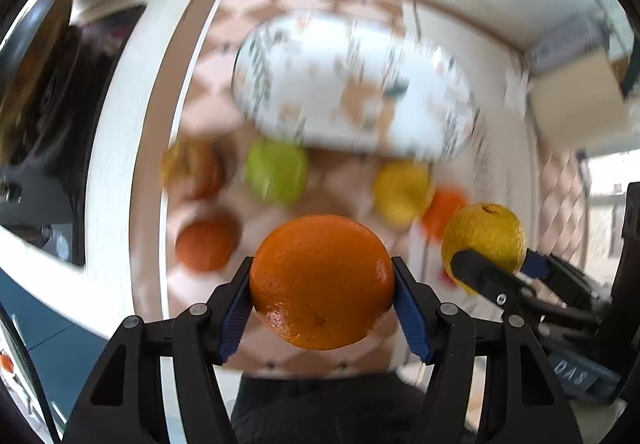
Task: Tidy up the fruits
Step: 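Carry both fruits to the floral plate and release them onto it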
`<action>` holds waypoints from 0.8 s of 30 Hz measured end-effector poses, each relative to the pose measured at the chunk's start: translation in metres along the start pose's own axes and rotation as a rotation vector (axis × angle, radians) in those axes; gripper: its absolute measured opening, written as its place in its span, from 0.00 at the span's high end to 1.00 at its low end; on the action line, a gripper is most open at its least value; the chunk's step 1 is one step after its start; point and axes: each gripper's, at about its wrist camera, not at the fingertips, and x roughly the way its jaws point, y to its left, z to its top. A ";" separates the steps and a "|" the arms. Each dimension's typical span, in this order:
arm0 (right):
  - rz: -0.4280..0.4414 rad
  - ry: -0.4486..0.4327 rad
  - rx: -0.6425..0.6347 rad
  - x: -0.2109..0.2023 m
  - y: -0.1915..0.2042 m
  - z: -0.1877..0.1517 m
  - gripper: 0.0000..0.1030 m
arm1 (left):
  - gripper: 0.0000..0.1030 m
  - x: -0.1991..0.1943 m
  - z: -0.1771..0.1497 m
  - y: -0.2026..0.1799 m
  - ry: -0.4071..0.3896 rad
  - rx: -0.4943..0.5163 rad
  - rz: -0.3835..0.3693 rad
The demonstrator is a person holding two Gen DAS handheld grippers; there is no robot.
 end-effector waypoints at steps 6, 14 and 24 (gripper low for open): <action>-0.089 -0.056 -0.020 0.023 -0.004 0.088 0.36 | 0.40 0.018 0.103 -0.007 -0.040 -0.018 0.038; -0.176 -0.018 -0.084 0.086 -0.006 0.153 0.36 | 0.40 0.074 0.183 0.003 0.078 -0.064 0.013; -0.205 0.037 -0.115 0.129 -0.005 0.167 0.36 | 0.40 0.118 0.196 0.019 0.192 -0.137 -0.054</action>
